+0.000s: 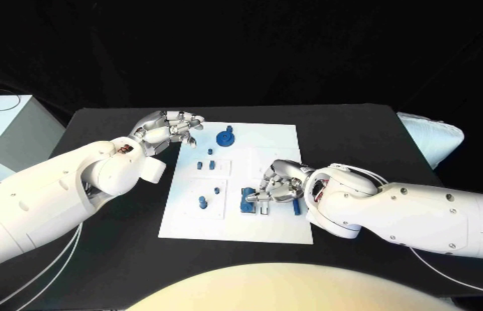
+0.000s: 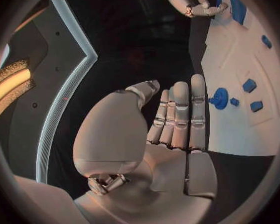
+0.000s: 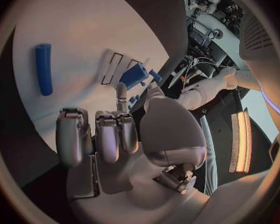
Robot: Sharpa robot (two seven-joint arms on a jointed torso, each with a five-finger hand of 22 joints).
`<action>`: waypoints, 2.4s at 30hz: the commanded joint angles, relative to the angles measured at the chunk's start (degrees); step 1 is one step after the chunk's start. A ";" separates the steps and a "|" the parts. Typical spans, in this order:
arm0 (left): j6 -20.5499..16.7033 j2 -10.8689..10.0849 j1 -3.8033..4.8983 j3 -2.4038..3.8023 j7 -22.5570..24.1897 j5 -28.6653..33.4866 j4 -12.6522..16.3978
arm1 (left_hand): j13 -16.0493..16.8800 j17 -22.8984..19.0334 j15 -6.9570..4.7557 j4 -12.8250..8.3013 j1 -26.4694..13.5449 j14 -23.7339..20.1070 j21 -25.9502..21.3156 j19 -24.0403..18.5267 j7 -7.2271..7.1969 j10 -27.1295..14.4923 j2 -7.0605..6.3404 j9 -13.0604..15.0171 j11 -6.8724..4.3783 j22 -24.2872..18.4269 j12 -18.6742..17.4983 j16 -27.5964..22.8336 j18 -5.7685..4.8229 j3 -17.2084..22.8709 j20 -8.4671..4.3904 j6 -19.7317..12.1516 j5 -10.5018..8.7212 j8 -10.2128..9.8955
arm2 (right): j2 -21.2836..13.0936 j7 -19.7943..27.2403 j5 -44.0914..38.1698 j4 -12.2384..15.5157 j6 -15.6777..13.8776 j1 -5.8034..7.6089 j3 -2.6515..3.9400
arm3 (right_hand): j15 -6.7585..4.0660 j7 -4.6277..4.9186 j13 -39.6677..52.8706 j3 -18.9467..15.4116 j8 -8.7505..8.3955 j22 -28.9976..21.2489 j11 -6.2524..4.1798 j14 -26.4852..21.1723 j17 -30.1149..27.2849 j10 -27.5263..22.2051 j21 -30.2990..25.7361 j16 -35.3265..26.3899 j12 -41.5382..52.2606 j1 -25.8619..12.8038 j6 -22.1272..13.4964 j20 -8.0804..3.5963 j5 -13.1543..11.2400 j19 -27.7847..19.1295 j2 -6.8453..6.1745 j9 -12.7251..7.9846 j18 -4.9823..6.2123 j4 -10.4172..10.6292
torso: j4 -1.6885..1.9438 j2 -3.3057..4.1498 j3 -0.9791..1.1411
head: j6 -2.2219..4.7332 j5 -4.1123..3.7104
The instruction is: Assemble the parts on the task board
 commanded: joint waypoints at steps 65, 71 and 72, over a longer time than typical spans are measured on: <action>1.26 0.15 -0.01 0.02 -0.29 -0.37 -0.15 | -0.11 0.02 -0.04 0.75 -0.56 -0.41 -0.61 0.50 0.11 -0.51 0.13 -0.09 0.11 -0.23 0.28 -0.05 0.88 -0.05 0.19 -0.44 -0.07 0.49 | 1.35 4.76 -4.80 -1.10 -0.12 -2.18 0.03 | -2.66 -3.36 15.05 16.85 10.15 12.60 -3.19 5.97 15.07 6.06 2.40 0.23 0.19 13.14 1.02 -2.62 -3.85 4.74 -6.72 9.33 -1.37 -0.12 | 0.01 0.03 -0.02 | 0.01 0.52; 1.26 0.16 -0.01 0.02 -0.24 -0.37 -0.15 | -0.11 0.02 -0.04 0.75 -0.56 -0.41 -0.61 0.50 0.11 -0.51 0.13 -0.09 0.11 -0.23 0.28 -0.05 0.88 -0.05 0.19 -0.44 -0.07 0.49 | 0.61 5.24 -4.51 -0.39 -2.37 -2.19 0.05 | -2.68 -3.34 15.05 16.90 10.16 12.56 -3.19 5.97 15.07 6.06 2.29 0.23 0.19 12.84 0.95 -2.62 -3.59 4.72 -6.58 9.39 -1.35 -0.07 | -0.02 0.01 0.01 | 0.01 0.50; 1.27 0.16 -0.01 0.02 -0.23 -0.37 -0.14 | -0.13 0.02 -0.04 0.79 -0.48 -0.43 -0.67 0.54 0.11 -0.55 0.13 -0.11 0.11 -0.29 0.31 -0.05 0.89 -0.06 0.19 -0.47 -0.06 0.53 | 0.23 5.52 -3.83 -0.03 -3.09 -2.20 0.08 | -2.67 -3.32 15.05 16.88 10.16 12.51 -3.18 5.97 15.07 6.06 2.18 0.23 0.19 12.66 0.92 -2.62 -3.46 4.69 -6.58 9.41 -1.33 -0.06 | 0.01 0.02 0.01 | 0.01 0.48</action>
